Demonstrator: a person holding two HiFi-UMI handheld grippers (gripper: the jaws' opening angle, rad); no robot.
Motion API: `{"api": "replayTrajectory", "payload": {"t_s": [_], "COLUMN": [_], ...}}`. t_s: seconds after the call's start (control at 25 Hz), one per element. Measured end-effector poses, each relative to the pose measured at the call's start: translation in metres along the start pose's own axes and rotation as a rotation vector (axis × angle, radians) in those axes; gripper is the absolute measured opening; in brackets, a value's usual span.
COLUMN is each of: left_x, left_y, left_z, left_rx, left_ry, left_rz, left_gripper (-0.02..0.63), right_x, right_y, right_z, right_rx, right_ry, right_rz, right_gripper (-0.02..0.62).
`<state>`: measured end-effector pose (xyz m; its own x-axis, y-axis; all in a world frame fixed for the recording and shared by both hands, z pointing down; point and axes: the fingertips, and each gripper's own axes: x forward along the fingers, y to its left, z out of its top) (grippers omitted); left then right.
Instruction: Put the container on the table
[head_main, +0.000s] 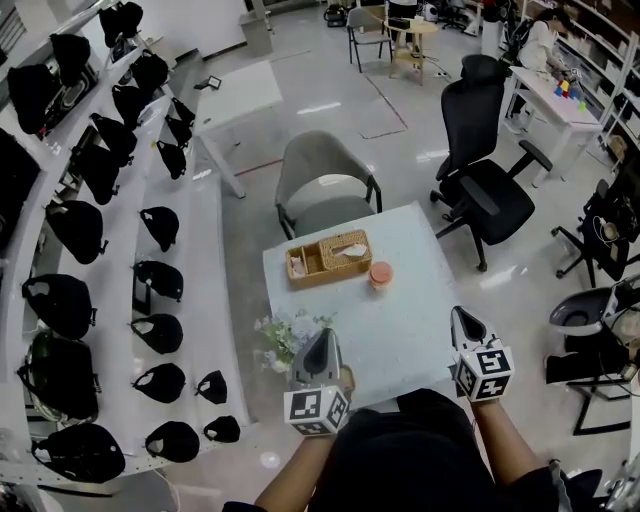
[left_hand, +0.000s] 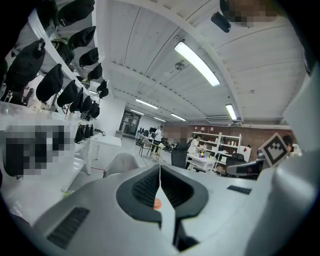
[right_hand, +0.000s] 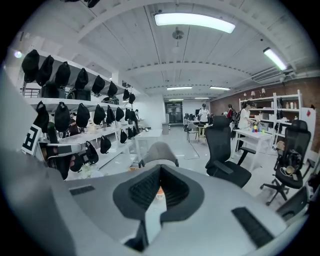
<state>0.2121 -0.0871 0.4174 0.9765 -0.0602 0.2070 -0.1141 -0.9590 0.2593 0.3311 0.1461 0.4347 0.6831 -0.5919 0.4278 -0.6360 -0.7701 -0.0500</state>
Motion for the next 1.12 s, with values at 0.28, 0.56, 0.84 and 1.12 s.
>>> {"api": "replayTrajectory", "payload": {"t_s": [0.28, 0.56, 0.84, 1.12], "left_x": [-0.001, -0.014, -0.022, -0.037], "left_y": [-0.002, 0.012, 0.024, 0.039], "left_z": [-0.009, -0.016, -0.015, -0.020], "left_rx": [0.001, -0.015, -0.021, -0.059], "left_ry": [0.016, 0.030, 0.016, 0.015], "left_rz": [-0.008, 0.020, 0.056, 0.085], "left_gripper": [0.009, 0.009, 0.009, 0.009], "right_x": [-0.001, 0.006, 0.020, 0.031], "right_y": [-0.014, -0.007, 0.011, 0.041], "right_z": [0.001, 0.001, 0.014, 0.018], "right_rx": [0.005, 0.010, -0.025, -0.019], "right_ry": [0.003, 0.013, 0.004, 0.005], "right_rz": [-0.032, -0.019, 0.025, 0.066], "right_gripper": [0.000, 0.000, 0.000, -0.001]}}
